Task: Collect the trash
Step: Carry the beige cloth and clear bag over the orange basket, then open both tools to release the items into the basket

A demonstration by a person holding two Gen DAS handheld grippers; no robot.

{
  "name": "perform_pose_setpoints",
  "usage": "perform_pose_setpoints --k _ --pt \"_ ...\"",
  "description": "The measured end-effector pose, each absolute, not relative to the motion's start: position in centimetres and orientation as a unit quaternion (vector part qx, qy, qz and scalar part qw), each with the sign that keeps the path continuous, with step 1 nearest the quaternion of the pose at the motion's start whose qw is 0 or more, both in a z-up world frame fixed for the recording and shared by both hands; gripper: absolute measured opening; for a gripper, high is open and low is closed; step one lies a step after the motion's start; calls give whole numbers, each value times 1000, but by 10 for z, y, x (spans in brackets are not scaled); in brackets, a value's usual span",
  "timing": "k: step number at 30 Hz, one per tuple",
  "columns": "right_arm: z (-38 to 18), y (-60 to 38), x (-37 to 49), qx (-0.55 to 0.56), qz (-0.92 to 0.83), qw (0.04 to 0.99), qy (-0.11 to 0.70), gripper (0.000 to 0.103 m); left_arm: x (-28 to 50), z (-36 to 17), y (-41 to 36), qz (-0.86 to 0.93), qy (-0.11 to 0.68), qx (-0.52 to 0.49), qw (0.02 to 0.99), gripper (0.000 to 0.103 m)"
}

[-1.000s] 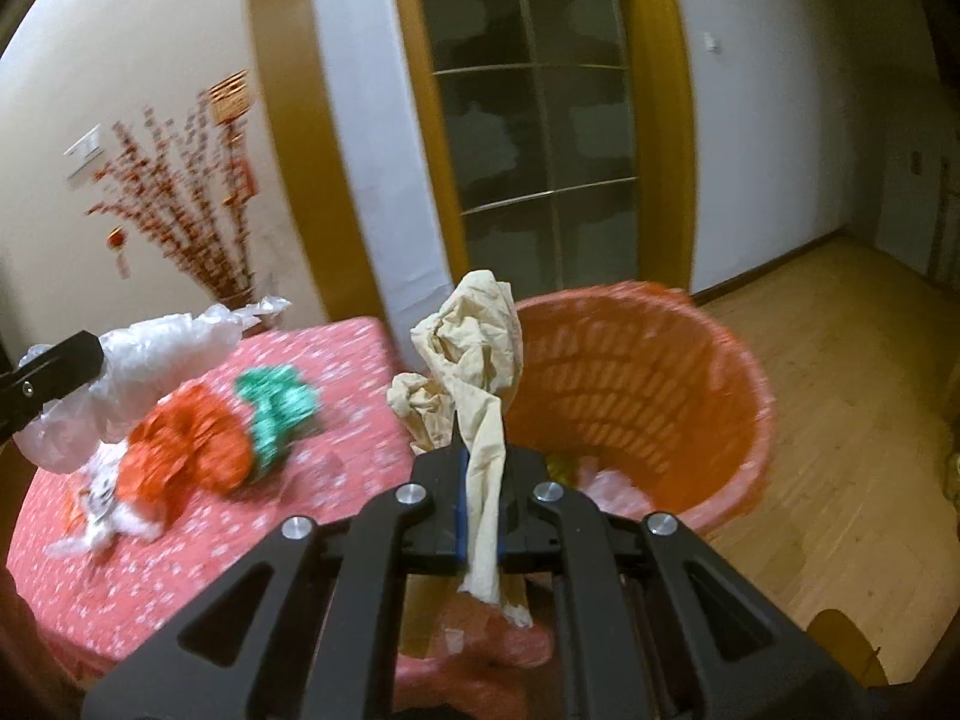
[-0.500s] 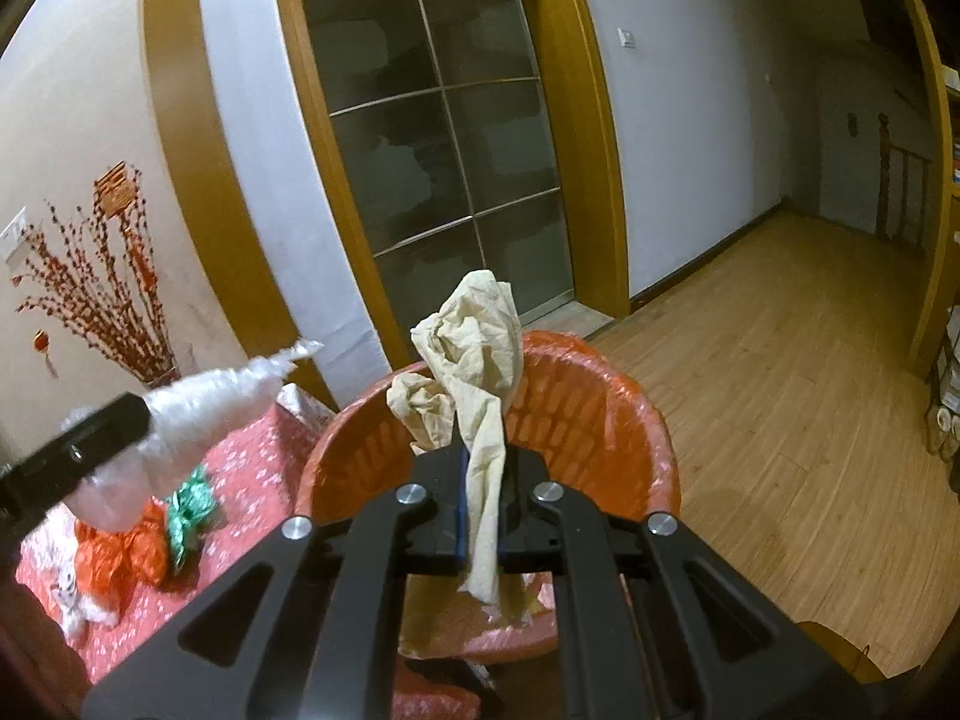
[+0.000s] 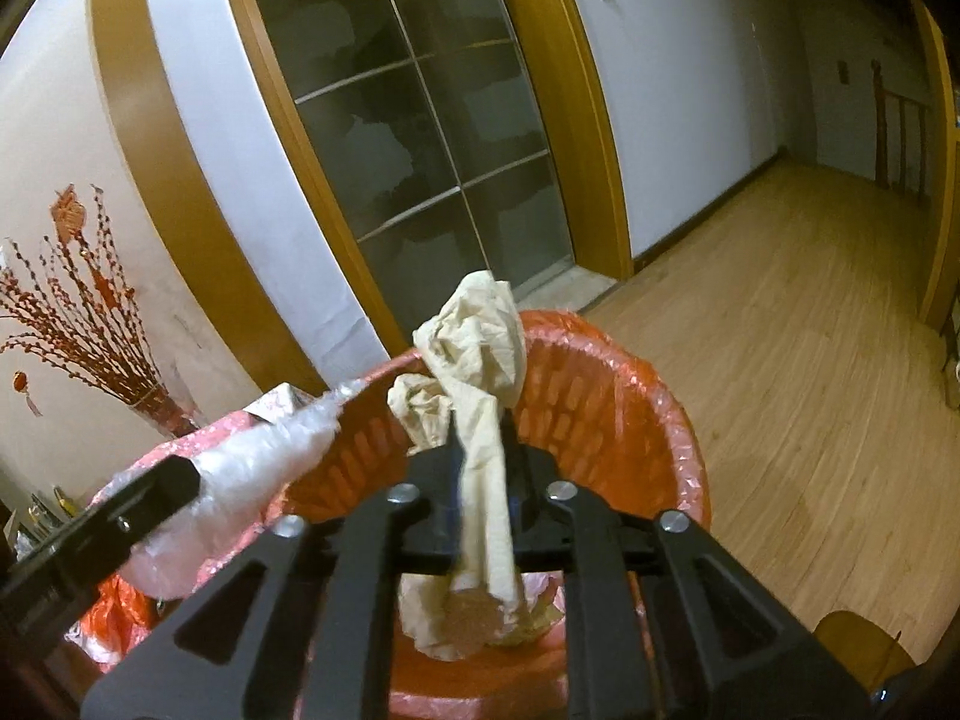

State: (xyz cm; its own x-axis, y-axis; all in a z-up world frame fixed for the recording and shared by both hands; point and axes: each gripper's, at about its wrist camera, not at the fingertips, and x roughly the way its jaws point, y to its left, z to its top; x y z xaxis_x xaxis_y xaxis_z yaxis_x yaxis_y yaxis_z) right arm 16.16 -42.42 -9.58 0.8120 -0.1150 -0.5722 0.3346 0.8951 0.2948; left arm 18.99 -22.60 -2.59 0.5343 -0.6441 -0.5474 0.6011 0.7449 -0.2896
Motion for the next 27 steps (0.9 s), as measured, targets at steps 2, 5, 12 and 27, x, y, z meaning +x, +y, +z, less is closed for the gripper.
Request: perform_pose_setpoints --k 2,5,12,27 --pt "-98 -425 162 196 -121 931 285 35 193 -30 -229 -355 336 -32 872 31" --pt "-101 -427 161 198 -127 928 287 36 193 -35 -226 -346 343 -31 873 48" --pt "-108 -429 144 200 -147 924 290 37 188 -36 -203 -307 346 -24 886 61" --pt "-101 -348 122 144 -92 940 296 48 141 -27 -105 -161 297 12 941 82"
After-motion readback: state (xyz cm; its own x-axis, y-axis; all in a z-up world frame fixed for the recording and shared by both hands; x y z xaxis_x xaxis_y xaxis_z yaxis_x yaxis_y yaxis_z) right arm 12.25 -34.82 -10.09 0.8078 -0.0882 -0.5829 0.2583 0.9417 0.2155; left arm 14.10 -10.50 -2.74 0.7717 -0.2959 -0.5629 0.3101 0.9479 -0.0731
